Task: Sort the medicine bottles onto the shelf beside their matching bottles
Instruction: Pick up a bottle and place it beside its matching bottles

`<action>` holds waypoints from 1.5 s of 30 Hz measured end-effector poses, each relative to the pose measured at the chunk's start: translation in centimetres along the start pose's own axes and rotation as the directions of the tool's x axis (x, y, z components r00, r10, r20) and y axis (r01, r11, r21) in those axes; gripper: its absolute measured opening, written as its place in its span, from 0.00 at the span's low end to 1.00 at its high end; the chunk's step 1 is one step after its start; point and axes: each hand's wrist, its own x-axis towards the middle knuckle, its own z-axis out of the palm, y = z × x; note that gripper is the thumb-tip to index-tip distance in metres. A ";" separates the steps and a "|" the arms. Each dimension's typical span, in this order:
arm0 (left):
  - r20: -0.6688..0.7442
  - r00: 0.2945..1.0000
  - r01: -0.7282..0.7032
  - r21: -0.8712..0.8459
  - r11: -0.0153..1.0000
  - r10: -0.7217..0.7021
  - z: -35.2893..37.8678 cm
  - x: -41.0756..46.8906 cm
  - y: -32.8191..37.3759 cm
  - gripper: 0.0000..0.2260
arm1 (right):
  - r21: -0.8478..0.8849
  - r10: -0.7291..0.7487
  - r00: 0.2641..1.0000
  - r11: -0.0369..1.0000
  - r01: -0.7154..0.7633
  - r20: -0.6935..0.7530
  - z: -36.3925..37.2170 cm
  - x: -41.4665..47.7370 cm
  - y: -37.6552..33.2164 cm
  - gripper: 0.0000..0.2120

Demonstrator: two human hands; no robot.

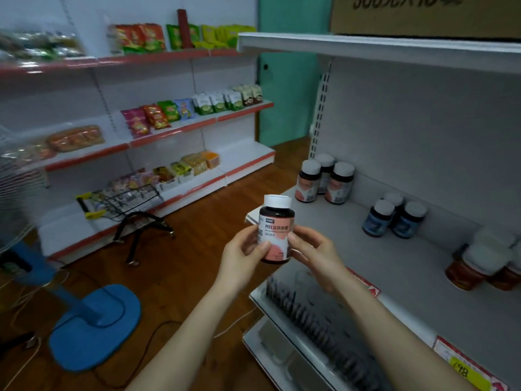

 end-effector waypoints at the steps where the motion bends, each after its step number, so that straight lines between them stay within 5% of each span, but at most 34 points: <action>1: 0.033 0.999 0.006 -0.009 1.000 -0.006 0.2 1.0 -0.2 0.21 | 0.009 0.010 0.999 1.000 -0.009 -0.034 -0.2 0.4 0.1 0.10; 13: 0.309 0.950 -0.063 0.014 0.998 0.055 7.4 12.3 -2.1 0.18 | -0.135 -0.079 0.966 0.990 0.046 -0.248 -6.8 7.5 0.4 0.10; 29: 0.402 0.914 -0.028 0.213 0.977 -0.061 12.2 19.8 -5.2 0.14 | -0.273 -0.134 0.875 0.962 0.002 -0.465 -8.1 13.8 3.8 0.17; 45: 0.520 0.854 -0.153 0.207 0.966 0.023 12.9 22.4 -5.7 0.09 | -0.304 -0.158 0.809 0.952 -0.026 -0.566 -7.8 16.3 3.9 0.18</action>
